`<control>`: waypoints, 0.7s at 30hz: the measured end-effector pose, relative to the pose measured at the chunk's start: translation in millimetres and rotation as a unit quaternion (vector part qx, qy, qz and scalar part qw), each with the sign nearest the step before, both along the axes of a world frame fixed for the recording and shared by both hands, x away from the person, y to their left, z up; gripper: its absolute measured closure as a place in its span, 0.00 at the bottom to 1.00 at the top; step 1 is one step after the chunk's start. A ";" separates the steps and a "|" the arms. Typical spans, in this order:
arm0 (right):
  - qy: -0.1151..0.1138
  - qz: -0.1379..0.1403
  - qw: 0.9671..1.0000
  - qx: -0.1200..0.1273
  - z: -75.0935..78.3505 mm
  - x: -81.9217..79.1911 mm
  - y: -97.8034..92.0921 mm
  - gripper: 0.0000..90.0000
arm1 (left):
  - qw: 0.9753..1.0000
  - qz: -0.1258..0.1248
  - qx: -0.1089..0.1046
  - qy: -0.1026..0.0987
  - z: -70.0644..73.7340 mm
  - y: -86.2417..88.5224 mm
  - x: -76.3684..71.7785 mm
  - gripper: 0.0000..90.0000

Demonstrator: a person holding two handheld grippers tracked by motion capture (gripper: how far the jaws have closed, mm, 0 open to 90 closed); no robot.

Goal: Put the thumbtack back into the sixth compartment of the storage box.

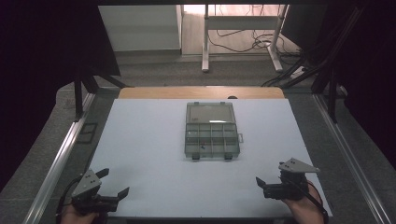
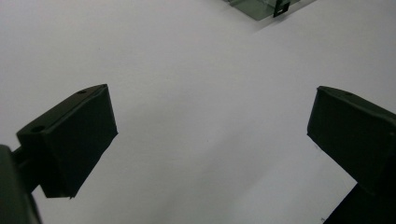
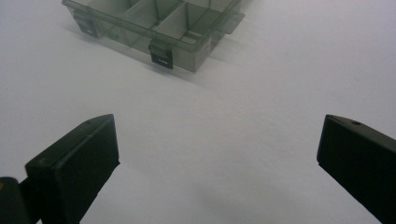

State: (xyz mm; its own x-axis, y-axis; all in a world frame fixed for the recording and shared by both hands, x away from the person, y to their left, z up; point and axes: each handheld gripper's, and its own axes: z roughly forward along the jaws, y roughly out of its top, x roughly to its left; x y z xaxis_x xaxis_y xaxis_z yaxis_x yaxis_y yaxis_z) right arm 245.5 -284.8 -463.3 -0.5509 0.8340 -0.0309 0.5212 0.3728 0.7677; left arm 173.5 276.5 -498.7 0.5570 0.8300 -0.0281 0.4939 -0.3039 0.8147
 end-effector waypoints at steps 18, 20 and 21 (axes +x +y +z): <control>0.004 -0.035 0.999 -0.007 -5.7 -13.5 -22.2 0.00 | 1.000 0.001 -0.001 0.000 0.0 0.5 0.0 0.02; 0.005 -0.040 0.999 -0.010 -6.8 -15.2 -24.8 0.00 | 1.000 0.001 -0.001 0.000 -0.1 0.6 0.0 0.02; 0.005 -0.041 0.999 -0.011 -7.3 -15.6 -25.8 0.00 | 1.000 0.002 -0.001 0.000 -0.1 0.7 0.0 0.02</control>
